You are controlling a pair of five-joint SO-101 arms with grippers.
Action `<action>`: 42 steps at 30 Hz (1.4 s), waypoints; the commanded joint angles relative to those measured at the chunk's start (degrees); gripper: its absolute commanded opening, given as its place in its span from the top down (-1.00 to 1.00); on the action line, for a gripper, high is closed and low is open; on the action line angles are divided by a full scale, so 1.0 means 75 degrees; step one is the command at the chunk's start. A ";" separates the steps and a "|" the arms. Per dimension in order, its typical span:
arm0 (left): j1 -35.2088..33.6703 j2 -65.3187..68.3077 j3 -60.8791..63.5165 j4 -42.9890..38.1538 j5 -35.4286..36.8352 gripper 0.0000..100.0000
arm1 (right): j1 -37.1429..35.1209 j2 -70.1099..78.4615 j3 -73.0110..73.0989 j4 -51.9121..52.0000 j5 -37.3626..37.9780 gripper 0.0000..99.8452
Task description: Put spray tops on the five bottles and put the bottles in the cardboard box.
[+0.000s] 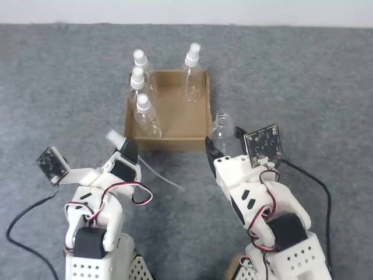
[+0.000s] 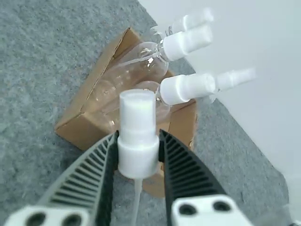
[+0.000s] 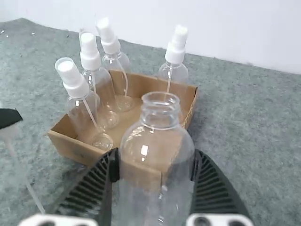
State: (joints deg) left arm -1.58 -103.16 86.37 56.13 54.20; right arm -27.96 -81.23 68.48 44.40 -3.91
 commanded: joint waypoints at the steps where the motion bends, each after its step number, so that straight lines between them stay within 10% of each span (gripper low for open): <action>1: -0.0047 -0.0164 -0.0557 -0.0270 -0.0059 0.98 | -0.0041 -0.0510 -0.0059 0.0041 0.0152 0.84; 32: -0.0070 -0.0164 -0.2749 -0.0281 -0.0082 0.98 | -0.1014 -0.2092 0.0821 -0.0006 0.0598 0.84; 42: -0.1407 -0.0164 -0.2901 -0.1430 -0.0082 0.98 | -0.1155 -0.2104 0.1477 -0.0862 0.0633 0.84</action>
State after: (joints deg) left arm -10.99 -103.25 67.65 49.01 54.29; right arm -36.13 -96.09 79.82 40.44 -0.75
